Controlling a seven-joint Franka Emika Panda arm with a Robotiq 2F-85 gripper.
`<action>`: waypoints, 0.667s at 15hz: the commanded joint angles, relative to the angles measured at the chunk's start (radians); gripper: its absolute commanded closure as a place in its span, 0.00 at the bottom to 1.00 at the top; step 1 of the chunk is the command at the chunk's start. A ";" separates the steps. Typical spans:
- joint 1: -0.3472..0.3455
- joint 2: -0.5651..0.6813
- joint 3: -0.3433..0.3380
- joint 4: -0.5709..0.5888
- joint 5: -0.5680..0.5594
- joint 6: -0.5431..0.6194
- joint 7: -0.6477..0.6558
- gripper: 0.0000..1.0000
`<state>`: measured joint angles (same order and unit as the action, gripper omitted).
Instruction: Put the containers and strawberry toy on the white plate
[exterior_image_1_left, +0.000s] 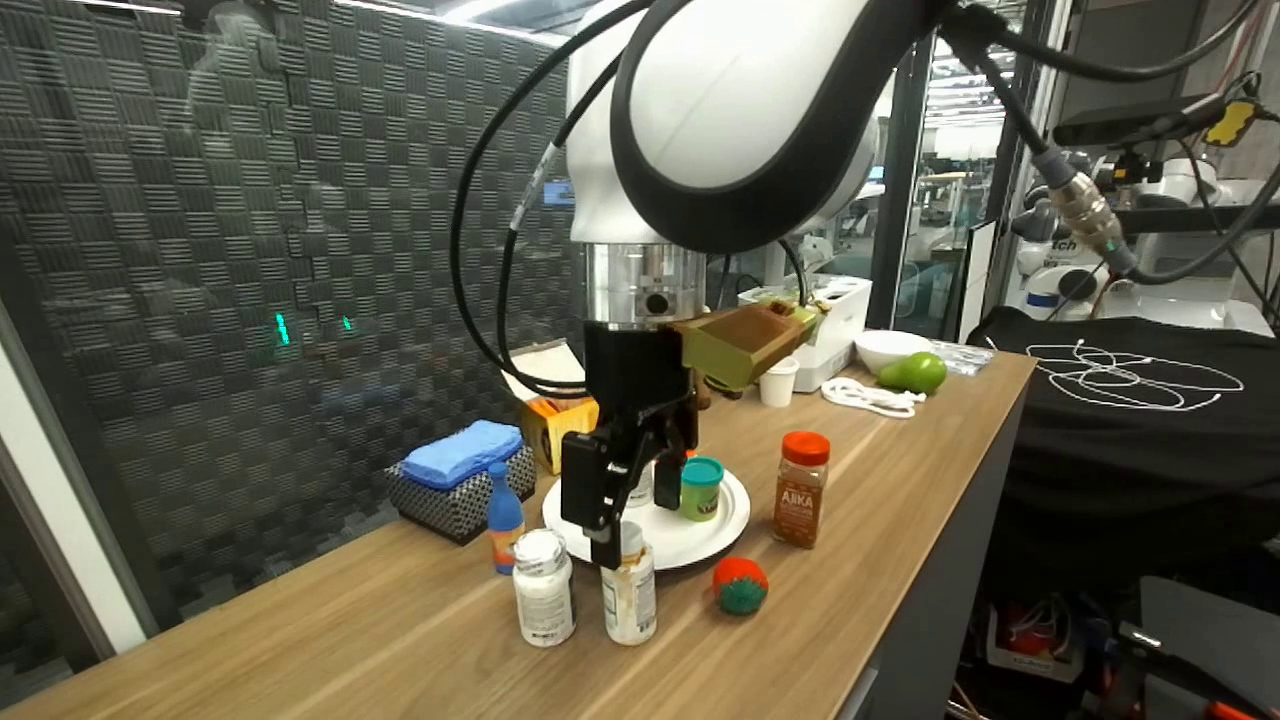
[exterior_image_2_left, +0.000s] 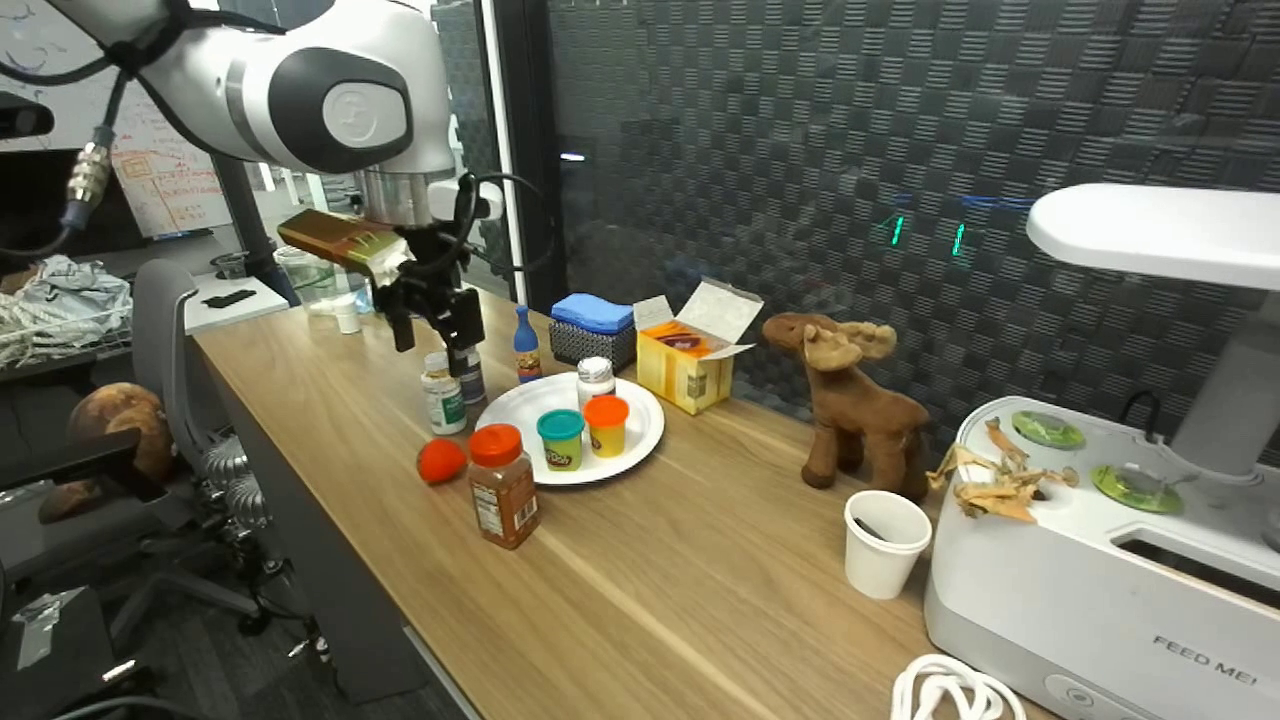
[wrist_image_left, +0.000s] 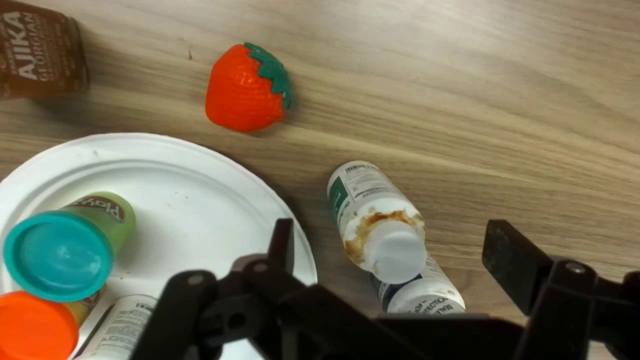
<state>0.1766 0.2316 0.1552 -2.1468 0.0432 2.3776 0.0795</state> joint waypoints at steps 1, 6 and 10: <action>0.003 0.024 -0.005 0.046 -0.021 -0.035 0.000 0.34; 0.017 0.015 -0.013 0.044 -0.078 -0.040 0.038 0.74; 0.041 -0.011 -0.030 0.031 -0.188 -0.030 0.150 0.86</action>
<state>0.1862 0.2490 0.1482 -2.1223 -0.0760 2.3646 0.1509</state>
